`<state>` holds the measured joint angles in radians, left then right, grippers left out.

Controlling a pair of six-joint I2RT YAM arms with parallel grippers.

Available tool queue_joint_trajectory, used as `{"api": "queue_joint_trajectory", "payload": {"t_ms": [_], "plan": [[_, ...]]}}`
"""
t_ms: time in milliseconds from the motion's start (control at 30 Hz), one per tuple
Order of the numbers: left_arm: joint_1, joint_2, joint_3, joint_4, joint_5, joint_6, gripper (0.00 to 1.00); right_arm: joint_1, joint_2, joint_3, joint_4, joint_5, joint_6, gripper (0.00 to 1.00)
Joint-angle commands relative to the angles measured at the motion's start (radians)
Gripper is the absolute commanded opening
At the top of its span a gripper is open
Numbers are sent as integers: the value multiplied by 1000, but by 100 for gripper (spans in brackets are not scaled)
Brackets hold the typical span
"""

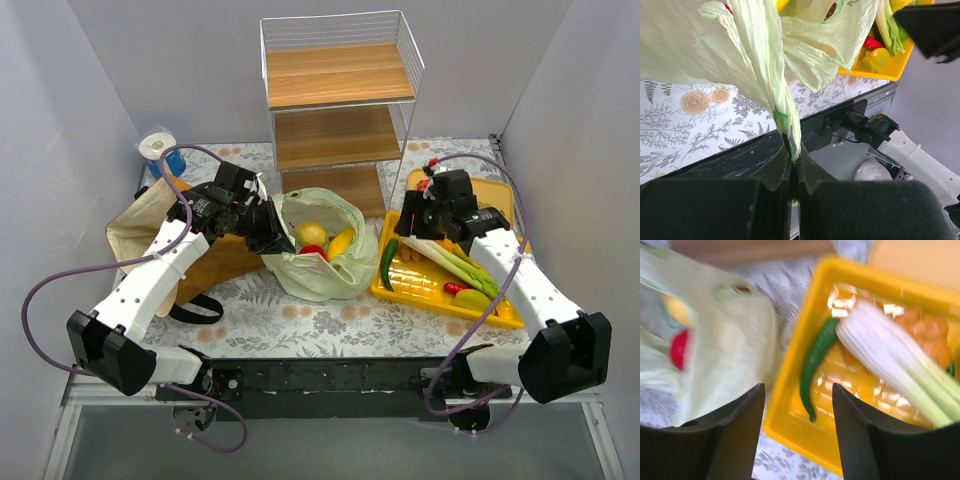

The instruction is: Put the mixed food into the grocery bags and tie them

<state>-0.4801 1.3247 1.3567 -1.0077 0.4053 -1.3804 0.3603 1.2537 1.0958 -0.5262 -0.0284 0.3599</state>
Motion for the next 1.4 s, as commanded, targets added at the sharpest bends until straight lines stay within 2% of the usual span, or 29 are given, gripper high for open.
{"api": "queue_joint_trajectory", "payload": {"t_ms": [0,100,400,567,733,833,967,1033,1167,1300,1367], "plan": [[3,-1,15,23,21,15,0,-32,47,-103,-116,-156,19,57],[5,-5,12,23,17,14,0,-32,81,-154,-121,-171,14,53],[5,-15,10,21,6,6,0,-24,185,-212,32,-222,-19,53],[5,-13,13,20,3,6,0,28,268,-185,104,-202,-19,54],[5,-18,18,15,-11,3,0,81,329,-159,104,-127,-12,54],[5,-16,15,20,-8,3,0,115,343,-159,109,-67,2,46],[5,-13,19,20,-6,6,0,121,385,-148,68,-4,17,20],[5,-16,19,20,-11,4,0,120,360,-140,42,10,8,18],[5,-18,28,14,-23,6,0,121,221,-107,-38,80,-35,4],[5,-10,27,14,-23,9,0,124,34,-22,-162,87,-99,1],[5,-4,28,15,-23,11,0,126,-25,4,-167,1,-121,1]]}}
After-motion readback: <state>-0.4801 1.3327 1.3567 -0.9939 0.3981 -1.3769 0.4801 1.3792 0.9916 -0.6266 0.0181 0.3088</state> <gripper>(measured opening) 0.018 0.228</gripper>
